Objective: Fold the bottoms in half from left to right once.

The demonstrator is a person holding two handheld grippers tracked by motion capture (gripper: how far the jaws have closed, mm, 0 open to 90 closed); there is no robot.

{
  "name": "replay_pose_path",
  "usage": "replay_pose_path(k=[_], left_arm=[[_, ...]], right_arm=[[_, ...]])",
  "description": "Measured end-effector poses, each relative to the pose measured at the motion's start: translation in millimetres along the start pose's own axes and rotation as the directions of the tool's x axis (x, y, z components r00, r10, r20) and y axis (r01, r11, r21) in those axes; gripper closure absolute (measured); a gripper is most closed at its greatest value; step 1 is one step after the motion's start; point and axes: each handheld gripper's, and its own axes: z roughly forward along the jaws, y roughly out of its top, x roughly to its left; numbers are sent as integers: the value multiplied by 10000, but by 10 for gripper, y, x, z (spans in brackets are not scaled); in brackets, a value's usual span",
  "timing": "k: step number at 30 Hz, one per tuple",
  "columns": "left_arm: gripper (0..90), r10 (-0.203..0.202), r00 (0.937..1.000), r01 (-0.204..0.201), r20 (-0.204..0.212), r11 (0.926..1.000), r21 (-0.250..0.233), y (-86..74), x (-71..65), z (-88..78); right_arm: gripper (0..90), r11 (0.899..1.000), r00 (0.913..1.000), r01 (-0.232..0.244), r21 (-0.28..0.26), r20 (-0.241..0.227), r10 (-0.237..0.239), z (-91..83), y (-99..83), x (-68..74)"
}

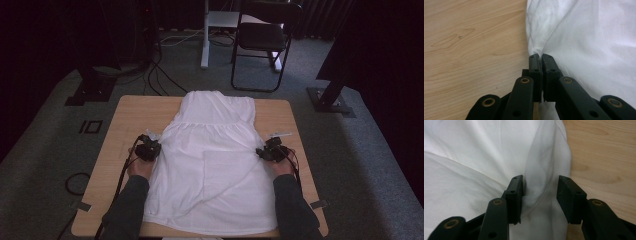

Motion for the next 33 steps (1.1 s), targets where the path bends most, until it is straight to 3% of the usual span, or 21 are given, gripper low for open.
replay_pose_path(k=[4, 7, 11, 12, 14, 16, 18, 19, 20, 21, 25, 30, 32, 33], left_arm=[[840, 231, 9997, -231, -41, 9997, -51, -65, 9, -55], [776, -20, 10000, 20, 19, 9999, -108, -140, 37, -124], [644, 159, 9993, -142, 327, 9985, -520, -285, 12, -285], [614, 223, 9989, -198, 414, 9979, -613, -323, -2, -335], [581, 326, 9973, -269, 663, 9960, -851, -403, -38, -426], [555, 350, 9958, -258, 846, 9939, -1073, -485, -68, -507], [549, 325, 9947, -208, 974, 9927, -1188, -546, -86, -581], [545, 325, 9947, -208, 974, 9927, -1188, -546, -86, -581], [545, 182, 9938, -38, 1094, 9915, -1303, -588, -96, -643], [535, 147, 9926, 17, 1202, 9909, -1349, -610, -99, -665], [529, 328, 9899, -160, 1382, 9925, -1209, -702, -156, -692], [525, 351, 9856, -156, 1651, 9929, -1178, -778, -192, -725], [525, 387, 9850, -192, 1683, 9930, -1164, -796, -206, -724], [522, 390, 9848, -201, 1695, 9935, -1117, -806, -212, -720]], right_arm=[[491, 9990, 9983, -450, -65, 360, 452, -79, -96, -107], [502, 9934, 9912, -1090, -347, 711, 1112, -236, -224, -259], [521, 9932, 9826, -923, -705, 1550, 1024, -447, -292, -297], [521, 9921, 9835, -901, -876, 1493, 1025, -495, -290, -290], [522, 9873, 9913, -824, -1361, 910, 953, -576, -265, -243], [515, 9861, 9978, -613, -1545, 139, 642, -606, -206, -142], [500, 9863, 9980, -323, -1616, -586, 230, -583, -131, 0], [500, 9863, 9980, -323, -1616, -586, 230, -583, -131, 0], [492, 9879, 9968, -155, -1543, -800, 31, -555, -90, 90], [479, 9898, 9932, 343, -1380, -1059, -492, -469, -12, 284], [471, 9890, 9781, 991, -1094, -1719, -1170, -266, 116, 634], [452, 9798, 9531, 1760, -945, -2325, -1936, -57, 240, 977], [436, 9777, 9496, 1928, -837, -2351, -2074, -6, 262, 1027], [415, 9758, 9493, 2120, -538, -2261, -2187, 124, 287, 1102]])
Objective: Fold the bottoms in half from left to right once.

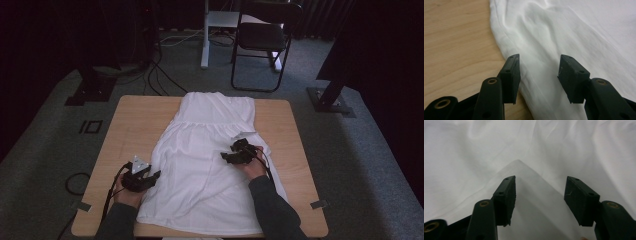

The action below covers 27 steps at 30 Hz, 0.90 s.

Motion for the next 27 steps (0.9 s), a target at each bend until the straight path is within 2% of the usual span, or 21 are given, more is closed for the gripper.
replay_pose_path(k=[2, 3, 4, 5, 6, 7, 10, 11, 13, 15, 16, 17, 18, 21, 22, 23, 24, 25, 27], left_arm=[[522, 51, 10000, -52, 29, 10000, 82, -17, -8, 9], [521, 70, 10000, -71, 59, 9999, 105, -22, -9, 10], [519, 70, 10000, -71, 59, 9999, 105, -22, -9, 10], [519, 49, 9999, -51, 104, 9999, 126, -33, -17, 13], [512, 50, 9999, -52, 116, 9998, 173, -37, -20, 12], [508, 62, 9999, -65, 144, 9998, 198, -42, -25, 13], [505, 98, 9997, -104, 210, 9996, 252, -61, -60, -16], [502, 141, 9997, -146, 210, 9995, 279, -69, -70, -27], [496, 207, 9995, -214, 227, 9993, 322, -95, -105, -64], [487, 350, 9991, -359, 239, 9985, 411, -124, -141, -108], [482, 350, 9991, -359, 239, 9985, 411, -124, -141, -108], [482, 455, 9987, -466, 234, 9977, 487, -155, -177, -152], [471, 490, 9984, -503, 266, 9975, 506, -171, -194, -175], [468, 641, 9973, -662, 363, 9960, 594, -221, -241, -234], [468, 663, 9971, -685, 365, 9957, 623, -238, -256, -248], [466, 663, 9971, -685, 365, 9957, 623, -238, -256, -248], [466, 692, 9967, -719, 434, 9953, 642, -265, -276, -279], [465, 692, 9966, -722, 446, 9951, 672, -272, -281, -291], [460, 727, 9961, -762, 495, 9944, 732, -284, -298, -315]], right_arm=[[460, 9984, 10000, 0, 573, -68, 4, 148, -10, 6], [559, 9974, 9999, 86, 719, 50, -90, 191, -30, 10], [559, 9974, 9999, 86, 719, 50, -90, 191, -30, 10], [704, 9978, 9996, 214, 632, 183, -226, 168, -46, 26], [837, 9982, 9997, 86, 600, 217, -99, 108, -72, 29], [871, 9988, 9993, 99, 489, 355, -117, 44, -97, 32], [887, 9997, 9990, 162, 171, 410, -169, -171, -199, 42], [889, 9997, 9984, 263, -2, 491, -263, -312, -281, 60], [889, 9992, 9980, 329, -224, 544, -317, -486, -409, 83], [888, 9981, 9983, 228, -567, 545, -197, -700, -594, 101], [888, 9981, 9983, 228, -567, 545, -197, -700, -594, 101], [888, 9971, 9985, 176, -745, 535, -137, -805, -700, 103], [888, 9939, 9989, 7, -1106, 457, 44, -1009, -923, 103], [887, 9918, 9979, -242, -1255, 564, 315, -1286, -1302, 73], [887, 9909, 9980, -314, -1310, 503, 382, -1344, -1390, 59], [887, 9909, 9980, -314, -1310, 503, 382, -1344, -1390, 59], [887, 9887, 9976, -474, -1419, 435, 540, -1418, -1508, 40], [887, 9852, 9951, -777, -1528, 482, 859, -1578, -1759, 7], [887, 9809, 9923, -1061, -1633, 458, 1150, -1700, -1947, -10]])
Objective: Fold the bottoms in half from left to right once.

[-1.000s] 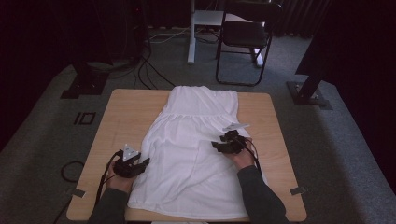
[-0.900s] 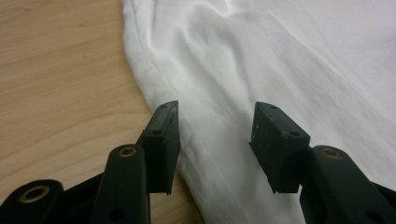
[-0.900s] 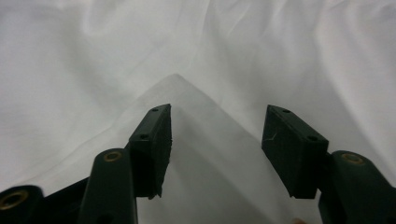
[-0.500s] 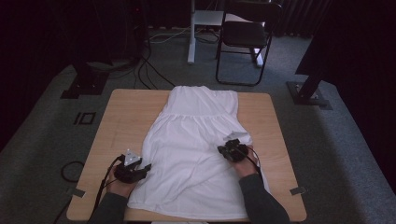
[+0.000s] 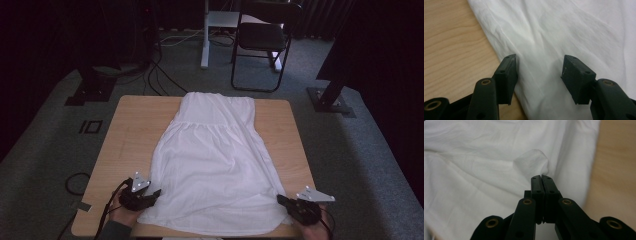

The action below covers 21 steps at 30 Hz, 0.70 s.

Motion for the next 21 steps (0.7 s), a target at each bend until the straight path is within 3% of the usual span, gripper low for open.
replay_pose_path(k=[4, 5, 6, 8, 11, 14, 16, 17, 19, 21], left_arm=[[457, 82, 9999, -82, 75, 10000, -31, -19, -40, -34], [457, 89, 9999, -88, 90, 9999, -70, -22, -47, -44], [456, 91, 9999, -89, 121, 9999, -109, -25, -55, -57], [455, 109, 9999, -106, 131, 9997, -198, -28, -65, -74], [453, 151, 9997, -147, 174, 9996, -225, -33, -74, -79], [452, 123, 9997, -118, 203, 9996, -248, -34, -81, -72], [451, 128, 9997, -123, 215, 9997, -229, -35, -81, -72], [451, 136, 9997, -131, 226, 9996, -231, -37, -81, -74], [449, 151, 9996, -144, 253, 9996, -247, -41, -83, -82], [449, 129, 9995, -122, 285, 9997, -219, -48, -87, -84]], right_arm=[[866, 10000, 10000, -25, 50, -53, 25, -145, -142, -8], [804, 9998, 10000, 55, 190, -66, -54, -152, -144, -3], [687, 9996, 9998, 169, 232, -85, -167, -154, -137, 3], [529, 9998, 9998, 196, -44, -76, -196, -170, -94, 23], [437, 9971, 9994, 185, -741, -286, -206, -181, 28, 65], [400, 9969, 9991, 325, -719, -265, -345, -74, 142, 107], [424, 9988, 9991, 363, -325, -225, -371, 67, 174, 95], [478, 9996, 9995, 290, 26, -134, -289, 143, 174, 78], [727, 9977, 9993, 242, 641, -282, -225, 237, 139, 26], [836, 9983, 9975, 129, 563, -706, -89, 193, 86, -2]])
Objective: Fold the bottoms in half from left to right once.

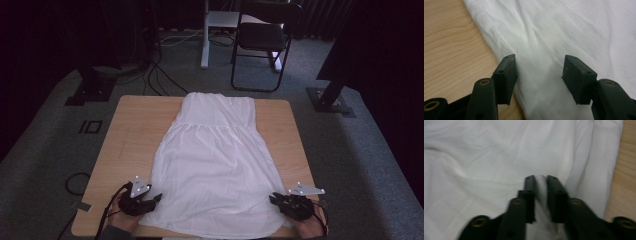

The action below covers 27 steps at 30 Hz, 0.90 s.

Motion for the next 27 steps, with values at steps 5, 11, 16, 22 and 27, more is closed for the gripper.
replay_pose_path(k=[5, 11, 16, 22, 27], left_arm=[[448, 13, 10000, -13, 36, 10000, 55, 0, 2, 13], [448, 19, 10000, -19, 18, 10000, 56, 7, 8, 13], [448, -283, 9995, 285, 102, 9994, -170, 51, 70, 28], [444, -171, 9993, 152, -342, 9983, -560, 400, 290, 133], [424, -537, 9958, 504, -739, 9977, -457, 809, 576, 477]], right_arm=[[879, 9940, 9971, 168, -1082, -725, -248, -441, -226, -61], [698, 9906, 9927, 345, -1323, -1098, -492, -718, -527, -171], [577, 9818, 9982, -10, -1897, -595, -105, -747, -444, -235], [537, 9886, 9981, 85, -1501, 621, 9, -311, 10, -300], [533, 9928, 9952, 184, -1180, 979, -68, 175, 538, -462]])
